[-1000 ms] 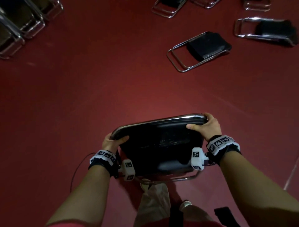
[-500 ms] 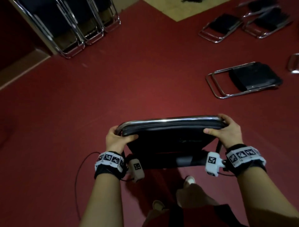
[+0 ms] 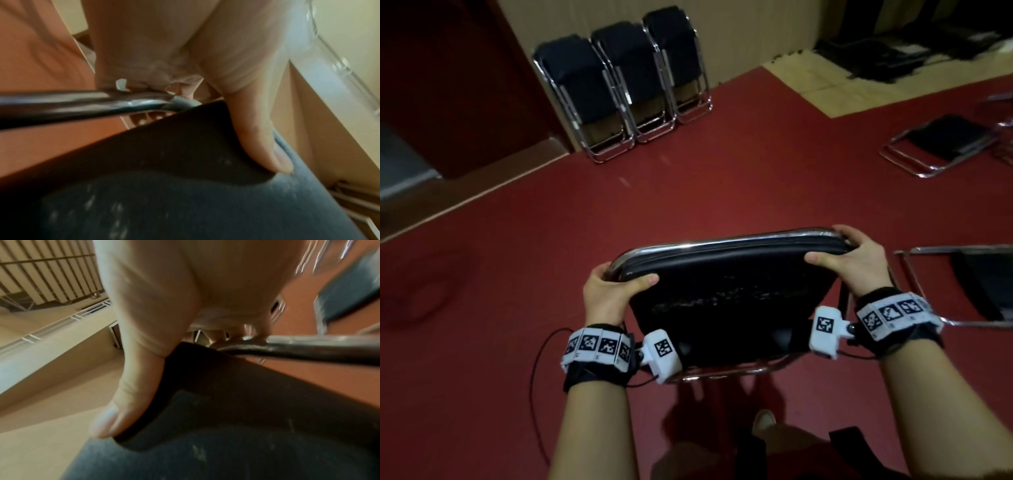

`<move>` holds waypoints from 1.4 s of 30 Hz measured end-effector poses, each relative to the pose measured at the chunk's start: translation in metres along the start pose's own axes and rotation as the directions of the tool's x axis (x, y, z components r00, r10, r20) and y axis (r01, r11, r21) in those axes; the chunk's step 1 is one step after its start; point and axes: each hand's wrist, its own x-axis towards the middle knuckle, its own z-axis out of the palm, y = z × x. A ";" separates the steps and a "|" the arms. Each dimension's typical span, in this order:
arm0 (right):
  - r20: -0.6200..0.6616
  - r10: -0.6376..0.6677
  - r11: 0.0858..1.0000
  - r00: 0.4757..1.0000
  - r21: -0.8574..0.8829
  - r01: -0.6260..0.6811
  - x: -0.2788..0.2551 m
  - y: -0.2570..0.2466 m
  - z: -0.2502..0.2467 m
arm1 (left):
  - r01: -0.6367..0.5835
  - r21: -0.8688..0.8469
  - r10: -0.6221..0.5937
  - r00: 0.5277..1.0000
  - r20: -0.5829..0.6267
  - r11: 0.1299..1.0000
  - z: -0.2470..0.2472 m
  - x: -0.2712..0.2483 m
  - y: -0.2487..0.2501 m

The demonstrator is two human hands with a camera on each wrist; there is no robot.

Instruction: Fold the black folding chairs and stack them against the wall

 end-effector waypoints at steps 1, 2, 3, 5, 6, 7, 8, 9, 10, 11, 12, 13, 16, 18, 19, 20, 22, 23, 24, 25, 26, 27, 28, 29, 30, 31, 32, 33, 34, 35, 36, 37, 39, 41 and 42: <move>0.014 -0.015 1.000 1.000 0.017 0.015 0.023 -0.009 0.008 | -0.001 -0.018 0.001 1.000 -0.019 1.000 0.005 0.016 0.006; 0.030 -0.023 0.999 0.999 0.023 0.022 0.040 -0.015 0.014 | -0.003 -0.024 0.002 0.999 -0.033 1.000 0.009 0.028 0.011; 0.038 -0.033 0.999 0.999 0.024 0.032 0.059 -0.022 0.024 | -0.010 -0.037 0.008 0.999 -0.045 0.999 0.014 0.043 0.016; 0.047 -0.042 0.999 0.998 0.029 0.041 0.096 -0.033 0.042 | -0.018 -0.055 0.014 0.997 -0.071 0.998 0.026 0.075 0.028; 0.051 -0.039 0.999 0.998 0.030 0.038 0.116 -0.037 0.052 | -0.024 -0.058 0.019 0.997 -0.073 0.998 0.033 0.094 0.033; 0.055 -0.046 0.999 0.997 0.028 0.044 0.132 -0.041 0.061 | -0.029 -0.065 0.025 0.997 -0.067 0.997 0.039 0.110 0.037; 0.059 -0.049 0.998 0.997 0.028 0.048 0.151 -0.043 0.072 | -0.032 -0.080 0.027 0.998 -0.059 0.996 0.047 0.129 0.040; 0.057 -0.047 0.999 0.997 0.022 0.046 0.169 -0.045 0.084 | -0.031 -0.085 0.026 0.998 -0.057 0.996 0.054 0.150 0.043; 0.052 -0.040 0.999 0.998 0.021 0.039 0.189 -0.046 0.096 | -0.026 -0.080 0.022 0.998 -0.057 0.996 0.061 0.173 0.045; 0.049 -0.037 0.999 0.998 0.013 0.036 0.209 -0.048 0.109 | -0.023 -0.074 0.019 0.998 -0.055 0.997 0.068 0.198 0.047; 0.045 -0.033 0.999 0.998 0.006 0.033 0.225 -0.050 0.121 | -0.014 -0.073 0.010 0.998 -0.059 0.997 0.073 0.220 0.047; 0.041 -0.035 0.999 0.999 0.001 0.035 0.244 -0.054 0.136 | -0.005 -0.086 0.000 0.998 -0.057 0.996 0.078 0.246 0.049; 0.045 -0.015 1.000 0.999 -0.001 0.015 0.303 -0.068 0.179 | 0.000 -0.079 -0.003 0.999 -0.034 0.997 0.092 0.322 0.064; 0.022 -0.013 1.000 1.000 0.008 0.013 0.332 -0.081 0.202 | -0.006 -0.069 0.005 1.000 -0.015 0.998 0.099 0.363 0.080; 0.005 -0.015 1.000 1.000 0.014 0.015 0.347 -0.091 0.213 | -0.012 -0.064 0.011 1.000 -0.014 0.998 0.103 0.386 0.093; 0.004 -0.007 1.000 1.000 0.021 0.007 0.362 -0.096 0.223 | -0.015 -0.051 0.015 1.000 -0.005 0.999 0.108 0.408 0.102; 0.005 0.006 1.000 1.000 0.025 -0.006 0.386 -0.102 0.241 | -0.042 -0.017 0.042 0.999 0.018 0.999 0.121 0.445 0.119; -0.003 0.002 0.999 1.000 0.036 -0.002 0.401 -0.107 0.251 | -0.045 -0.017 0.045 0.999 0.022 0.999 0.127 0.465 0.125; -0.017 0.005 0.999 1.000 0.043 -0.004 0.420 -0.111 0.261 | -0.037 -0.008 0.038 0.999 0.014 0.999 0.134 0.486 0.132; -0.016 0.011 0.999 1.000 0.041 -0.010 0.438 -0.113 0.270 | -0.033 -0.003 0.033 0.999 0.012 0.999 0.140 0.508 0.137; -0.007 0.015 0.999 1.000 0.041 -0.014 0.459 -0.114 0.282 | -0.031 -0.007 0.031 0.999 0.010 1.000 0.147 0.529 0.141; 0.004 0.014 0.999 1.000 0.040 -0.014 0.475 -0.115 0.293 | -0.027 -0.011 0.027 1.000 0.014 1.000 0.153 0.546 0.144; 0.012 0.016 0.999 1.000 0.040 -0.017 0.496 -0.116 0.307 | -0.024 -0.010 0.024 1.000 0.008 1.000 0.159 0.567 0.145; 0.019 0.021 0.999 1.000 0.033 -0.021 0.521 -0.117 0.321 | -0.017 -0.006 0.017 1.000 -0.006 1.000 0.166 0.591 0.146; 0.030 0.021 1.000 0.999 0.019 -0.022 0.545 -0.119 0.335 | -0.003 -0.003 0.003 1.000 -0.024 1.000 0.173 0.612 0.149; 0.040 0.016 1.000 0.999 0.006 -0.017 0.571 -0.121 0.350 | 0.007 -0.012 -0.008 0.999 -0.039 1.000 0.181 0.633 0.152; 0.053 0.012 1.000 0.998 0.007 -0.013 0.593 -0.125 0.364 | 0.016 -0.035 -0.018 0.998 -0.052 0.999 0.187 0.651 0.155; 0.075 0.008 1.000 0.997 0.008 -0.008 0.622 -0.131 0.380 | 0.020 -0.055 -0.023 0.998 -0.061 0.998 0.195 0.672 0.161; 0.102 0.007 1.000 0.995 -0.005 -0.006 0.651 -0.138 0.395 | 0.030 -0.058 -0.035 0.996 -0.079 0.998 0.202 0.695 0.166; 0.128 0.005 1.000 0.992 -0.028 -0.001 0.676 -0.144 0.409 | 0.044 -0.052 -0.049 0.993 -0.105 0.998 0.208 0.715 0.169; 0.155 -0.002 0.999 0.988 -0.038 0.009 0.703 -0.153 0.426 | 0.058 -0.066 -0.066 0.989 -0.129 0.996 0.213 0.736 0.174; 0.176 -0.017 0.999 0.984 -0.033 0.023 0.725 -0.163 0.440 | 0.065 -0.095 -0.079 0.986 -0.149 0.993 0.218 0.752 0.180; 0.220 -0.044 0.998 0.975 -0.036 0.053 0.775 -0.184 0.467 | 0.061 -0.130 -0.084 0.980 -0.179 0.990 0.228 0.790 0.190; 0.277 -0.060 0.995 0.959 -0.058 0.079 0.815 -0.201 0.499 | 0.065 -0.134 -0.093 0.971 -0.221 0.989 0.233 0.821 0.197; 0.292 -0.071 0.995 0.954 -0.053 0.090 0.831 -0.210 0.514 | 0.068 -0.148 -0.103 0.965 -0.239 0.987 0.235 0.834 0.203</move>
